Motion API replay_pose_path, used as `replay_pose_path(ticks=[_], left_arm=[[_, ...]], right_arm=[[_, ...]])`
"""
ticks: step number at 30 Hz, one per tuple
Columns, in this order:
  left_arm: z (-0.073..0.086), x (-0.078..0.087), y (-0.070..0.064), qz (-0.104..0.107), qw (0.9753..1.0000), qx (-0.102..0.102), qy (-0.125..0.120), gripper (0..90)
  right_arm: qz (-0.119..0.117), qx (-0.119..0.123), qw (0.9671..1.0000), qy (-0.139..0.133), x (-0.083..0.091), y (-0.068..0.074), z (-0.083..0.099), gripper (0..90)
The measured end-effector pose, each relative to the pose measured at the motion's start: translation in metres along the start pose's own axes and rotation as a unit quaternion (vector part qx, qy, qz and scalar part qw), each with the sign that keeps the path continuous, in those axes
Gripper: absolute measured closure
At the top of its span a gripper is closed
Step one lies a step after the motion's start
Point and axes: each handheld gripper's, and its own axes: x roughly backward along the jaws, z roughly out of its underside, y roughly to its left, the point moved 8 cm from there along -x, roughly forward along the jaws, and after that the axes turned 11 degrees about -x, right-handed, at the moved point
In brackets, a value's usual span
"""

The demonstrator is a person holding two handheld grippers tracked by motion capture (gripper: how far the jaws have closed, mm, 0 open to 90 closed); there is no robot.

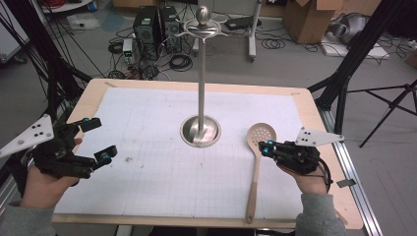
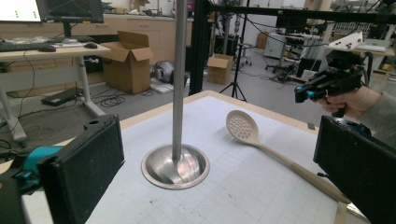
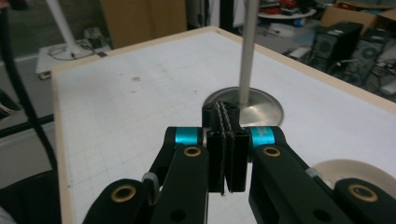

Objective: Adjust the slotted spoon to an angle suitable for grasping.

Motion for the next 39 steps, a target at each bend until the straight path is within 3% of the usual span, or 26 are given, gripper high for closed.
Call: replay_pose_path(ticks=[9, 15, 26, 39], left_arm=[[0.001, -0.002, -0.002, 0.006, 1.0, 0.0, 0.002, 2.0], [0.002, -0.002, -0.002, 0.01, 0.9999, 0.002, 0.005, 2.0], [0.001, -0.002, -0.003, 0.012, 0.9999, 0.0, 0.004, 2.1], [0.005, -0.004, -0.004, 0.016, 0.9997, 0.006, 0.017, 2.1]], right_arm=[[0.004, 0.002, 0.9994, 0.033, -0.011, -0.007, 0.016, 89.2], [-0.013, -0.015, 0.9995, 0.025, -0.014, -0.011, 0.022, 89.3], [0.007, -0.023, 0.998, 0.059, -0.027, -0.023, 0.044, 89.2], [0.014, -0.039, 0.9971, 0.064, -0.031, -0.035, 0.06, 89.3]])
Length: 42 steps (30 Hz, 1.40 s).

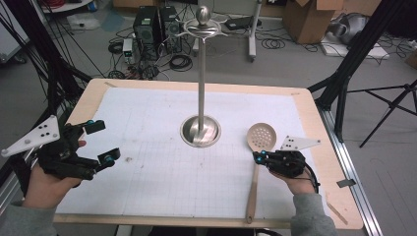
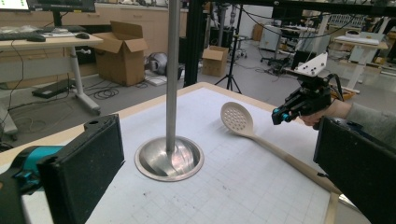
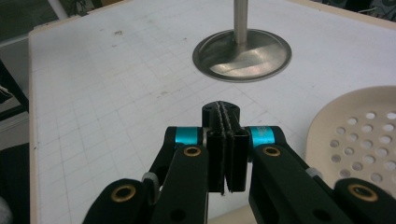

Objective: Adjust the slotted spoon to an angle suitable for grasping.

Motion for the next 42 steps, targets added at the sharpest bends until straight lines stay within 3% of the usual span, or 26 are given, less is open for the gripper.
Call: replay_pose_path(ticks=[7, 23, 34, 42], left_arm=[[0.001, 0.001, 0.002, -0.004, 1.0, 0.003, -0.001, 2.1], [0.004, -0.002, 0.001, -0.004, 1.0, 0.004, 0.005, 2.1], [0.006, 0.004, 0.003, -0.012, 0.9999, 0.005, 0.008, 2.1], [0.007, 0.01, 0.004, -0.019, 0.9997, 0.007, 0.011, 2.1]], right_arm=[[0.008, -0.009, 0.9997, 0.022, -0.004, -0.007, 0.011, 89.2], [0.026, -0.005, 0.9975, 0.065, -0.018, -0.015, 0.027, 89.2], [0.052, -0.004, 0.9957, 0.077, -0.027, -0.025, 0.032, 89.2], [0.055, -0.001, 0.9944, 0.09, -0.035, -0.029, 0.035, 89.1]])
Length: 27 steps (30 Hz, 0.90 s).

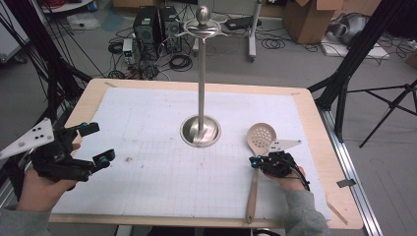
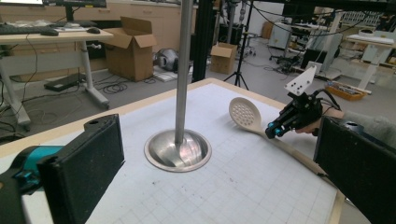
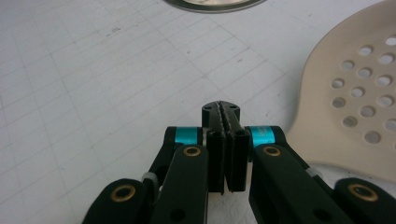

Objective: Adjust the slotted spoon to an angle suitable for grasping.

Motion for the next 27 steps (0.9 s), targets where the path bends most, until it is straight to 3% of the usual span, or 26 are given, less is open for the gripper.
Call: replay_pose_path(ticks=[10, 14, 27], left_arm=[[0.003, 0.004, 0.001, -0.007, 1.0, 0.002, 0.004, 2.1], [0.003, 0.004, 0.001, -0.006, 1.0, 0.002, 0.005, 2.1], [0.003, 0.006, 0.002, -0.007, 1.0, 0.003, 0.003, 2.1]], right_arm=[[0.014, -0.009, 0.9999, -0.006, -0.003, -0.009, -0.001, 89.1], [0.02, -0.003, 0.9998, 0.008, -0.006, -0.011, 0.002, 89.1], [0.021, -0.017, 0.9996, -0.006, -0.004, -0.013, 0.005, 89.5]])
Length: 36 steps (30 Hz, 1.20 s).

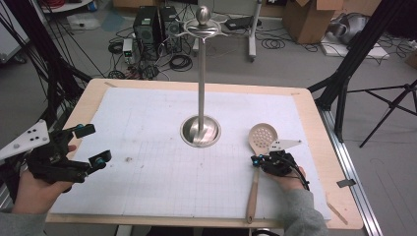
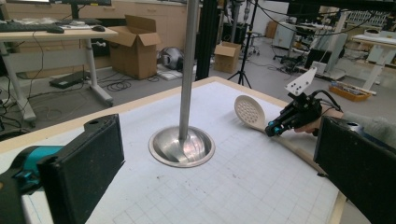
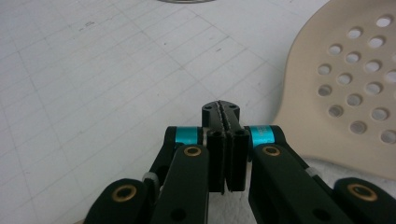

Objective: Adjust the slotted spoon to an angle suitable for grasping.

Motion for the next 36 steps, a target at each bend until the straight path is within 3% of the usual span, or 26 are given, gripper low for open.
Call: replay_pose_path(ticks=[11, 20, 36], left_arm=[[0.0, -0.004, 0.001, 0.005, 1.0, 0.001, 0.0, 2.1], [-0.001, -0.016, -0.002, 0.018, 0.9998, 0.0, 0.001, 2.1], [-0.003, -0.02, -0.001, 0.023, 0.9997, 0.0, -0.002, 2.1]], right_arm=[[0.001, -0.02, 0.9997, -0.012, 0.011, -0.008, 0.007, 89.5], [0.015, -0.035, 0.9991, -0.018, 0.023, -0.015, 0.017, 89.6], [0.042, -0.059, 0.997, -0.028, 0.049, -0.022, 0.036, 89.9]])
